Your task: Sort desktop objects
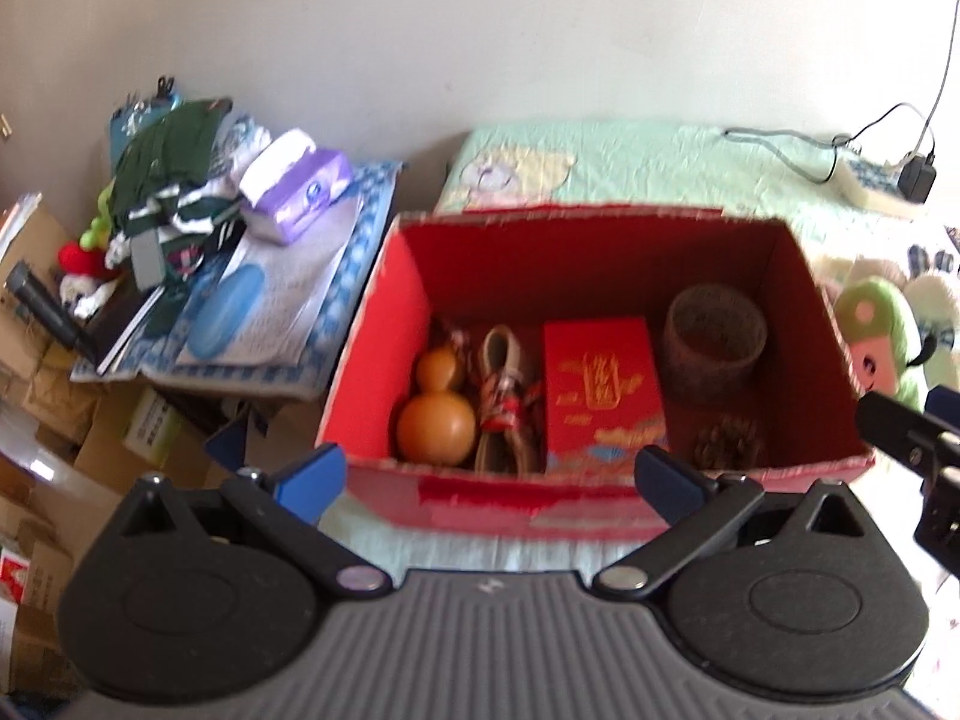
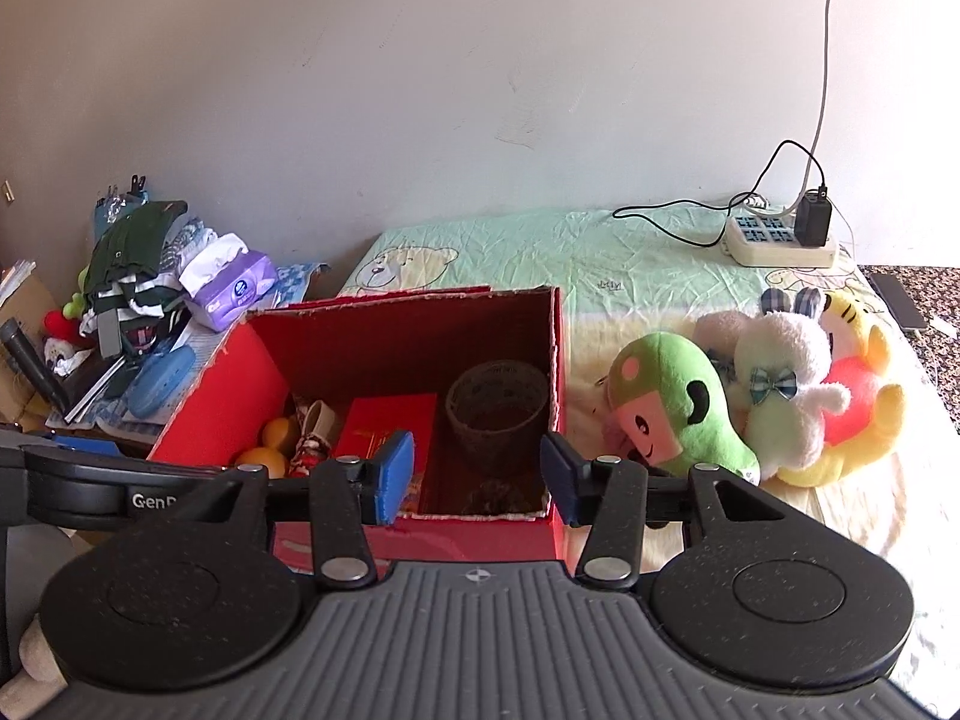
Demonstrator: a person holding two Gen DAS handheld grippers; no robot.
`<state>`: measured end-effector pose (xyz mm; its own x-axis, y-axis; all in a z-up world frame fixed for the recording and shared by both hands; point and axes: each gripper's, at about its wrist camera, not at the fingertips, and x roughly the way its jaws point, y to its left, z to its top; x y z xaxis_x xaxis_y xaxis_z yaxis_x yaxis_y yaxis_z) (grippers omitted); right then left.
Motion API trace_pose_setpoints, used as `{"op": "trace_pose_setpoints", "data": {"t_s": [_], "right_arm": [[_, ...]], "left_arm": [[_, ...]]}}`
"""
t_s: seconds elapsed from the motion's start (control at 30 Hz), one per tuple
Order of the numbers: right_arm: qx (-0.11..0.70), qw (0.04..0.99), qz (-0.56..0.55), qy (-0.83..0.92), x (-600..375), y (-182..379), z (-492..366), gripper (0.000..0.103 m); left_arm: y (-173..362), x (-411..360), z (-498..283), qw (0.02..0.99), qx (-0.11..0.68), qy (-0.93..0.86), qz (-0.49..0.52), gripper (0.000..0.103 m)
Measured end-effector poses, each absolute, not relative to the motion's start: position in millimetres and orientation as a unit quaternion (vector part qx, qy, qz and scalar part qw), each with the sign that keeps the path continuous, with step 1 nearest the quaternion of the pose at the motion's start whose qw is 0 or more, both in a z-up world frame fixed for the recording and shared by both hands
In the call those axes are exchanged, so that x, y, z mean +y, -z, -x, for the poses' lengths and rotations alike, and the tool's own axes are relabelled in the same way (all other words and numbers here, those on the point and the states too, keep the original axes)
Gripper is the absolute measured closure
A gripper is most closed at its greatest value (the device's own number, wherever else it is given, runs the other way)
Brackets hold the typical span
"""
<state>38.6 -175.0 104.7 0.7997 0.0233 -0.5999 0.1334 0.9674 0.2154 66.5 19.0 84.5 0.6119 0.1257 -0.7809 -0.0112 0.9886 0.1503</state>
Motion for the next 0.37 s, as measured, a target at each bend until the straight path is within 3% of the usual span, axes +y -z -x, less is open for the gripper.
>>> {"op": "trace_pose_setpoints", "data": {"t_s": [0.37], "right_arm": [[0.311,0.94,-0.134,0.049,-178.2,-100.3,-60.1,0.053]], "left_arm": [[-72.0,26.2,-104.4,0.9,0.429,-0.03,-0.069,0.003]]}}
